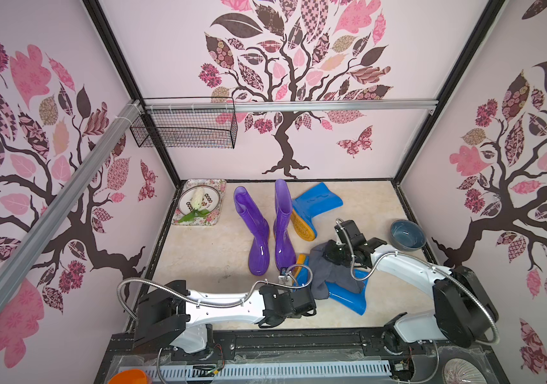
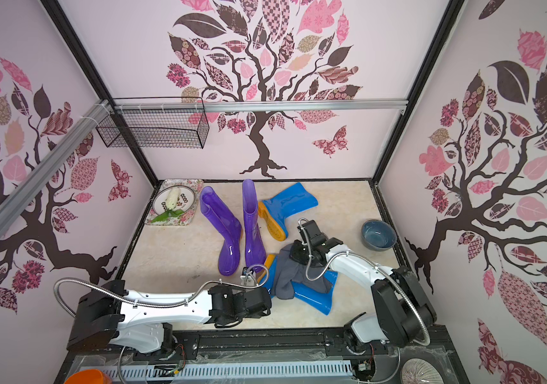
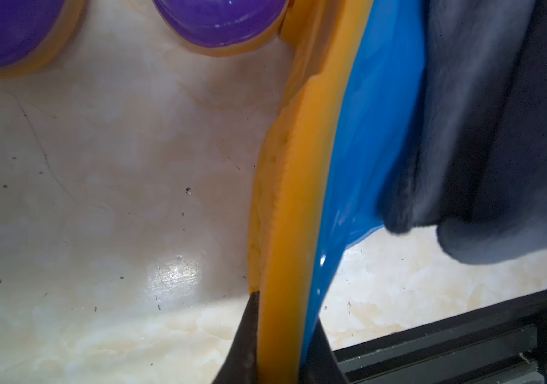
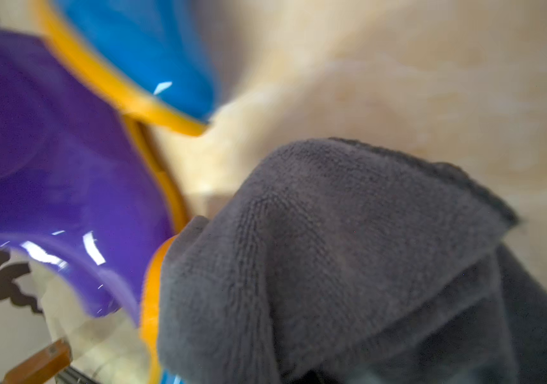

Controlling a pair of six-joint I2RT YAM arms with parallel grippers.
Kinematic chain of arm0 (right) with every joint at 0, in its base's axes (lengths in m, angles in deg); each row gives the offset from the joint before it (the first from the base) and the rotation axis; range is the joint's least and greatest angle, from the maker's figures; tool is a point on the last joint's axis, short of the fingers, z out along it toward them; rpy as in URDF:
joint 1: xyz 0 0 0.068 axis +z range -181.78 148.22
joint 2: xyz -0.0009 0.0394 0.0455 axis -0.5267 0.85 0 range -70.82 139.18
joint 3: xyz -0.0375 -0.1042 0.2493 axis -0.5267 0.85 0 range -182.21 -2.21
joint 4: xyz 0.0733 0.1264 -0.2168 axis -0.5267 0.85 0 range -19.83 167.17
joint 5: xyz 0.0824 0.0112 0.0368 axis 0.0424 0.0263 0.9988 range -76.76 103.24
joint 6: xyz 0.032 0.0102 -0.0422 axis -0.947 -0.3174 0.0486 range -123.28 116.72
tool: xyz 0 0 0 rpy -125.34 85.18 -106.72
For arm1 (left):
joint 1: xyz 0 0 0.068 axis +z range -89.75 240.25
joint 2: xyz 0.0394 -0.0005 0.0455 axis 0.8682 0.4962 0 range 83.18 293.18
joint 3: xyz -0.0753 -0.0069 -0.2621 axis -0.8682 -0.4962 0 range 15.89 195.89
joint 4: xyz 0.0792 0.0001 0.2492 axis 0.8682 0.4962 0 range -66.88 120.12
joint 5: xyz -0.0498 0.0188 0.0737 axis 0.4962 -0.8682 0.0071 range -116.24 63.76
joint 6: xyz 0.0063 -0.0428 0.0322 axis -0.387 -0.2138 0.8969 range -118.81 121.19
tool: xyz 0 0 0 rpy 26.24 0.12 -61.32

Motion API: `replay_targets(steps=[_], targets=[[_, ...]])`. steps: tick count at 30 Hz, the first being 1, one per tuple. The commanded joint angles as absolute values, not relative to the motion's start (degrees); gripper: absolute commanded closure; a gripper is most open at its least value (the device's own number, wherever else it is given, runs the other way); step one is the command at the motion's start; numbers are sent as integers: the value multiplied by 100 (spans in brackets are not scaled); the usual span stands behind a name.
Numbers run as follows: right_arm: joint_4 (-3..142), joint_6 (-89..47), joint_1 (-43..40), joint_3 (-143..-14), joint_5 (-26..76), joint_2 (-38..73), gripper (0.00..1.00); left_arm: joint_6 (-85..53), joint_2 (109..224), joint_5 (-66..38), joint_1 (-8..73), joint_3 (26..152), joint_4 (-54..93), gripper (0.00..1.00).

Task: Wipe the rubber boots with a cloth
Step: Wipe the dirt off the rubber boot.

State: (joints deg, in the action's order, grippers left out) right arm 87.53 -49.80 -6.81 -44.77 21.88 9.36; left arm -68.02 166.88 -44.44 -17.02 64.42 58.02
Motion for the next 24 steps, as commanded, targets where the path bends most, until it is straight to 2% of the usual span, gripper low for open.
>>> replay_targets(steps=[1, 6, 13, 15, 18, 19, 20, 22, 24], targets=[[9536, -5132, -796, -4154, 1466, 211, 100, -6905, 16742, -4358, -1734, 6245, 5722, 100], [10790, -5252, -846, -3891, -95, -1440, 100, -6790, 16836, -4379, -1732, 6358, 5713, 100], [12431, -4640, -913, -5424, -671, -2322, 100, -6421, 17016, -4591, -1716, 6802, 5985, 100], [12747, -4382, -911, -6031, -551, -2416, 100, -6306, 17102, -4633, -1708, 6994, 6148, 86], [13245, -4078, -910, -7107, -476, -2435, 100, -6110, 16999, -4787, -1706, 7230, 6308, 74], [13434, -4065, -911, -7476, -583, -2420, 100, -6023, 16929, -4851, -1716, 7286, 6366, 68], [13595, -3987, -911, -7920, -656, -2405, 100, -5830, 16846, -4920, -1724, 7372, 6381, 56], [13884, -3851, -915, -8722, -819, -2331, 100, -5359, 16730, -5048, -1744, 7553, 6397, 38], [14205, -3663, -910, -9558, -998, -2185, 100, -4651, 16689, -5176, -1806, 7830, 6343, 30]])
